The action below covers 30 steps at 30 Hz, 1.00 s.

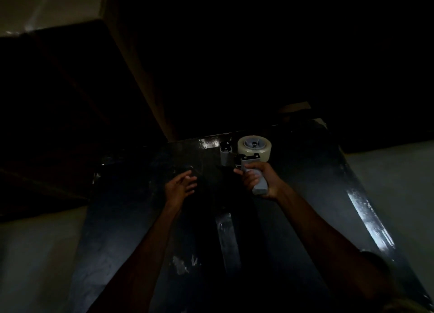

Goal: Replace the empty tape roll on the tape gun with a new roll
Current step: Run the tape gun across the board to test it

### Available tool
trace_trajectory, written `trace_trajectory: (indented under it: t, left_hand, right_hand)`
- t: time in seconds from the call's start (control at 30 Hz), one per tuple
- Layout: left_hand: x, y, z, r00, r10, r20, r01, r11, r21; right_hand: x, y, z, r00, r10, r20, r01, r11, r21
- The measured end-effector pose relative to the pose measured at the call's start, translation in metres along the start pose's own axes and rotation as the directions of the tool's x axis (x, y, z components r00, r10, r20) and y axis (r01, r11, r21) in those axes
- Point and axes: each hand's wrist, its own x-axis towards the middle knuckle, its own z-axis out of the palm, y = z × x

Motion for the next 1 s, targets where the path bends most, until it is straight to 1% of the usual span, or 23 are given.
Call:
trace_trajectory:
  t: [0.1, 0.2, 0.4, 0.47, 0.57, 0.63, 0.73, 0.83, 0.93, 1.0]
  left_hand:
    - [0.009, 0.004, -0.002, 1.0, 0.003, -0.024, -0.003, 1.0, 0.016]
    - [0.012, 0.008, 0.0, 1.0, 0.006, -0.018, -0.006, 1.0, 0.024]
    - [0.007, 0.003, 0.009, 1.0, 0.005, -0.001, -0.005, 0.999, 0.038]
    - [0.004, 0.001, 0.01, 1.0, 0.003, 0.006, -0.003, 0.999, 0.048]
    - [-0.002, -0.001, 0.011, 1.0, 0.007, -0.001, -0.007, 0.998, 0.066]
    - [-0.006, -0.002, 0.011, 1.0, 0.015, -0.012, -0.014, 0.996, 0.09]
    - [-0.014, -0.006, 0.009, 0.999, 0.035, -0.016, -0.032, 0.988, 0.148]
    - [-0.023, -0.011, 0.006, 0.998, 0.055, -0.021, -0.05, 0.98, 0.194]
    - [-0.033, -0.011, 0.003, 0.997, 0.068, -0.02, -0.061, 0.969, 0.241]
    - [-0.041, -0.012, 0.001, 0.997, 0.082, -0.004, -0.078, 0.96, 0.267]
  right_hand:
    - [0.01, -0.007, -0.002, 1.0, -0.011, -0.024, 0.01, 0.998, -0.054]
    - [0.016, -0.007, -0.006, 0.999, -0.021, -0.047, 0.016, 0.995, -0.103]
    - [0.02, -0.004, -0.019, 0.998, 0.023, -0.061, -0.032, 0.987, -0.155]
    - [0.019, -0.002, -0.021, 0.995, 0.014, -0.1, -0.031, 0.985, -0.167]
    - [0.016, 0.002, -0.02, 0.977, -0.066, -0.205, 0.019, 0.975, -0.221]
    - [0.014, 0.004, -0.016, 0.951, -0.135, -0.279, 0.039, 0.945, -0.324]
    - [0.011, 0.01, -0.008, 0.899, -0.224, -0.376, 0.003, 0.862, -0.507]
    - [0.009, 0.018, -0.001, 0.844, -0.334, -0.42, 0.04, 0.819, -0.572]
    - [0.004, 0.03, 0.001, 0.731, -0.468, -0.497, 0.015, 0.739, -0.674]
    - [0.0, 0.038, -0.001, 0.667, -0.536, -0.518, 0.002, 0.696, -0.718]
